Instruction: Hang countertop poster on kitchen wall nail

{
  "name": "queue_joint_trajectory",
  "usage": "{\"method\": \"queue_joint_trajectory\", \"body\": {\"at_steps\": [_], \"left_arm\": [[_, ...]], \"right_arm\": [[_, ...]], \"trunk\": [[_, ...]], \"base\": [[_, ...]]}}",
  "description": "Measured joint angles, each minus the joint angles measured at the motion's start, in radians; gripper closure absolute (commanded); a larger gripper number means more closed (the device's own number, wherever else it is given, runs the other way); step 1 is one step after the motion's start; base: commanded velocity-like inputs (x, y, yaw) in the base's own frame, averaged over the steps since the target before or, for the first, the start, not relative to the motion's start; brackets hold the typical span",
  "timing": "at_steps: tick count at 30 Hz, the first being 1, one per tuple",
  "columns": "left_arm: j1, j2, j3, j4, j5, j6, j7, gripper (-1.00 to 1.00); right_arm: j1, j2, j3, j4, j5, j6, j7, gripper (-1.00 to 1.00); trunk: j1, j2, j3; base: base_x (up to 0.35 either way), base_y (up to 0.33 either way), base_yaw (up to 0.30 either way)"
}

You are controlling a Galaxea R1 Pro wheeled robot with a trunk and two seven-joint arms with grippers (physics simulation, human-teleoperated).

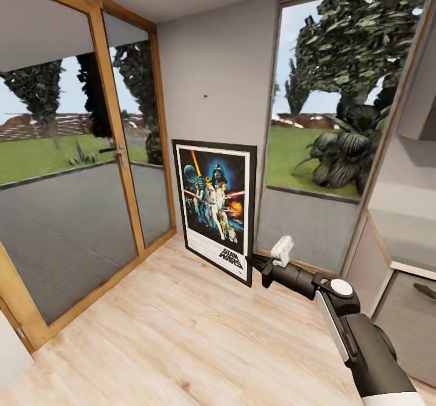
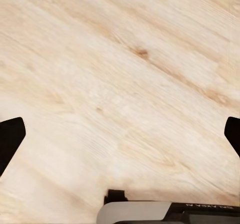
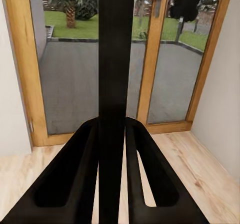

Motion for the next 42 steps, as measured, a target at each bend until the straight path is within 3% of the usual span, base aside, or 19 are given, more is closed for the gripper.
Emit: {"method": "queue_joint_trajectory", "body": {"at_steps": [32,42], "left_arm": [[0.0,0.0,0.0,0.0,0.0,0.0,-0.001,-1.0],[0.0,0.001,0.0,0.0,0.0,0.0,-0.001,-1.0]], "right_arm": [[0.0,0.0,0.0,0.0,0.0,0.0,0.0,1.0],[0.0,0.0,0.0,0.0,0.0,0.0,0.0,1.0]], "trunk": [[0.0,0.0,0.0],[0.0,0.0,0.0]], "base": [[0.201,0.316,0.0],[0.199,0.317,-0.1]]}}
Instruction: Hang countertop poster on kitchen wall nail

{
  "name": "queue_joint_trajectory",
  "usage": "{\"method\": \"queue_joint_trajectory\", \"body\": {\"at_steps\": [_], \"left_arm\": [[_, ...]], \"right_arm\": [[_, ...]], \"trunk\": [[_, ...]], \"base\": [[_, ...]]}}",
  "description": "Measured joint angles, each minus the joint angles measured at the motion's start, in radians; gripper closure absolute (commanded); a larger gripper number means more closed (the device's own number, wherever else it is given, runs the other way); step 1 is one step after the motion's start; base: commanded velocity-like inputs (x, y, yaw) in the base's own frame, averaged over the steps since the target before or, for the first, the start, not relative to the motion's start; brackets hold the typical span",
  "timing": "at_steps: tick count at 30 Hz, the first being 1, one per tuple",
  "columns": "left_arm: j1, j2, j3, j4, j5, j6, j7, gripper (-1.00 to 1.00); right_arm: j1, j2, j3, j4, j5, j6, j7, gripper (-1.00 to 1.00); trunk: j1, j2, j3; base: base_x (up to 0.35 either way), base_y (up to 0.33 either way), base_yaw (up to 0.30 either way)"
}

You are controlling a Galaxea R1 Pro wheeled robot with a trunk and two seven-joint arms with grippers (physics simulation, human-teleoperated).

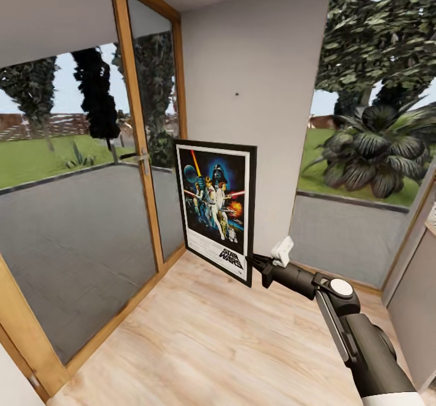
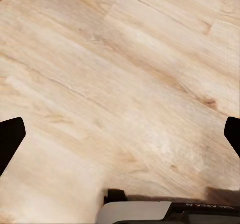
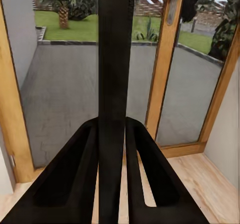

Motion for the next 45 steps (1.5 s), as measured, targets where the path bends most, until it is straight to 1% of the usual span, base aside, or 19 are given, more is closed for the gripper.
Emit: {"method": "queue_joint_trajectory", "body": {"at_steps": [6,30,45], "left_arm": [[0.0,0.001,0.001,0.0,0.0,0.0,0.0,-1.0],[0.0,0.004,0.001,0.0,0.0,0.0,0.0,-1.0],[0.0,0.004,0.002,0.0,0.0,-0.001,0.0,-1.0]], "right_arm": [[0.0,0.0,0.0,0.0,0.0,0.0,0.0,1.0],[0.0,0.0,0.0,0.0,0.0,0.0,0.0,1.0],[0.0,0.0,0.0,-0.001,0.0,0.0,0.0,1.0]], "trunk": [[0.0,0.0,0.0],[0.0,0.0,0.0],[0.0,0.0,0.001]], "base": [[0.198,0.317,-0.169],[0.178,0.325,-0.014],[0.161,0.31,-0.272]]}}
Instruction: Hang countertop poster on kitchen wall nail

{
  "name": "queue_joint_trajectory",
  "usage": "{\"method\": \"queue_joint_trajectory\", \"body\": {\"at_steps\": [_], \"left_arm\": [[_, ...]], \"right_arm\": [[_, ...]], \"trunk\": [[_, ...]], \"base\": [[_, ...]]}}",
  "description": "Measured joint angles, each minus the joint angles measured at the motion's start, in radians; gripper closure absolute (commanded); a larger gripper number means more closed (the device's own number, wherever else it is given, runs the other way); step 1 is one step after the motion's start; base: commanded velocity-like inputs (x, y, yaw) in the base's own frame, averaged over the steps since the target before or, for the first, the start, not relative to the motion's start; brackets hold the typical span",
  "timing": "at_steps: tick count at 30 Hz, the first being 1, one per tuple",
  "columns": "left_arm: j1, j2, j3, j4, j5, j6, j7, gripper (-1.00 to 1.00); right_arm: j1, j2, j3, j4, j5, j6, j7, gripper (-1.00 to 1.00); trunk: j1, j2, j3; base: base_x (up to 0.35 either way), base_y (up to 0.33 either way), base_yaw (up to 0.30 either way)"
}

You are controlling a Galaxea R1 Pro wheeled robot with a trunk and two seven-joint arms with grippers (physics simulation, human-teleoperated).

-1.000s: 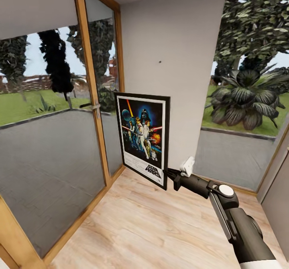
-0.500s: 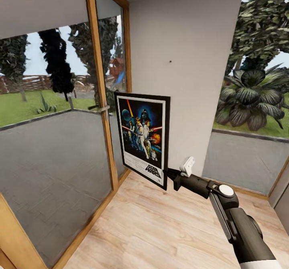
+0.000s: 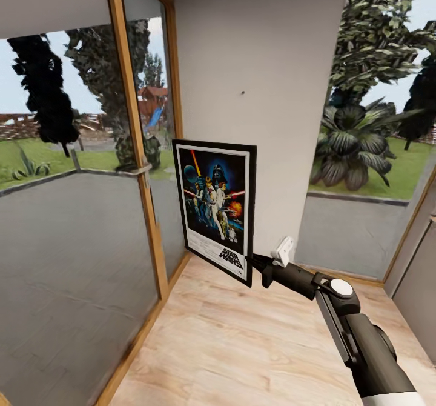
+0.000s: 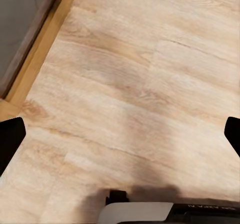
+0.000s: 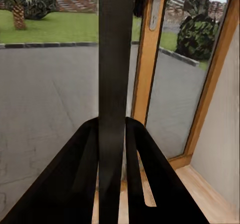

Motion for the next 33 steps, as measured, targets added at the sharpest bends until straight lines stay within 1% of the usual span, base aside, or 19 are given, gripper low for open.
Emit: {"method": "queue_joint_trajectory", "body": {"at_steps": [28,33], "left_arm": [[0.0,0.0,0.002,0.0,0.0,0.0,0.0,-1.0],[0.0,0.0,0.002,0.0,0.0,0.0,0.0,-1.0]], "right_arm": [[0.0,0.0,0.0,0.0,0.0,0.0,0.0,1.0],[0.0,0.0,0.0,0.001,0.0,0.0,0.0,1.0]], "trunk": [[0.0,0.0,0.015],[0.0,0.0,0.016]], "base": [[0.005,0.008,-0.3],[0.0,0.0,-0.11]]}}
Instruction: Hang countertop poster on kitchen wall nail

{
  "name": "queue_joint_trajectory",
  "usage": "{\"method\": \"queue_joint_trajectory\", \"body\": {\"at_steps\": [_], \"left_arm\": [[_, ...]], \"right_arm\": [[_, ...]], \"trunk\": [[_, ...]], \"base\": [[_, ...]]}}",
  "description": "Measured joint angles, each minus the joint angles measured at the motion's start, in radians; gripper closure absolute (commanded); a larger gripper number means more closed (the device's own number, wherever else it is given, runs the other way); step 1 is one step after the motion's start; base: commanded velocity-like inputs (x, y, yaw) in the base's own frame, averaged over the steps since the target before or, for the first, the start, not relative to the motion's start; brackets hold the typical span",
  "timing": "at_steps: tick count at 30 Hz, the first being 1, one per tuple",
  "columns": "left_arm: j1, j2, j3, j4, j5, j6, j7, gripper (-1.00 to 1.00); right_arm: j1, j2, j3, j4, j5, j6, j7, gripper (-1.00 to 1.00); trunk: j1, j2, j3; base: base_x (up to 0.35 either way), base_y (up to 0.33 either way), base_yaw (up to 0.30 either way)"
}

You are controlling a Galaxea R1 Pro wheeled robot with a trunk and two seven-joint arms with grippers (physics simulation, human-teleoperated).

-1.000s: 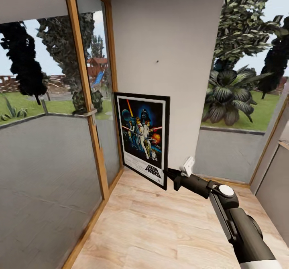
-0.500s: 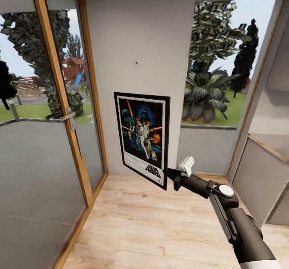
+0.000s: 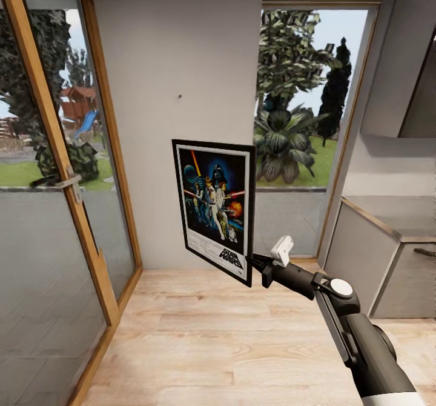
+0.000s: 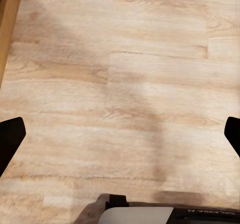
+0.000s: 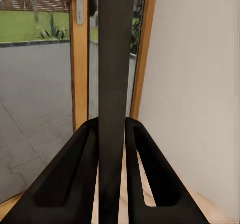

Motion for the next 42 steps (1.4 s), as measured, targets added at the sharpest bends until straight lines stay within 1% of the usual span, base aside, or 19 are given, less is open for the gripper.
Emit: {"method": "queue_joint_trajectory", "body": {"at_steps": [10,14,27,42], "left_arm": [[0.0,0.0,0.0,0.0,0.0,0.0,0.0,-1.0],[0.0,0.0,0.0,0.0,0.0,0.0,0.0,-1.0],[0.0,0.0,0.0,0.0,0.0,0.0,0.0,-1.0],[0.0,0.0,0.0,0.0,0.0,0.0,0.001,-1.0]], "right_arm": [[0.0,0.0,0.0,0.0,0.0,0.0,0.0,1.0],[0.0,0.0,0.0,-0.001,0.0,-0.001,0.0,1.0],[0.0,0.0,0.0,0.0,0.0,-0.001,0.0,1.0],[0.0,0.0,0.0,0.0,0.0,-0.001,0.0,1.0]], "trunk": [[0.0,0.0,0.0],[0.0,0.0,0.0],[-0.001,0.0,0.0],[-0.001,0.0,0.0]], "base": [[0.001,0.0,-0.008],[0.136,0.0,0.0],[0.305,0.008,0.0],[0.319,0.164,0.0]]}}
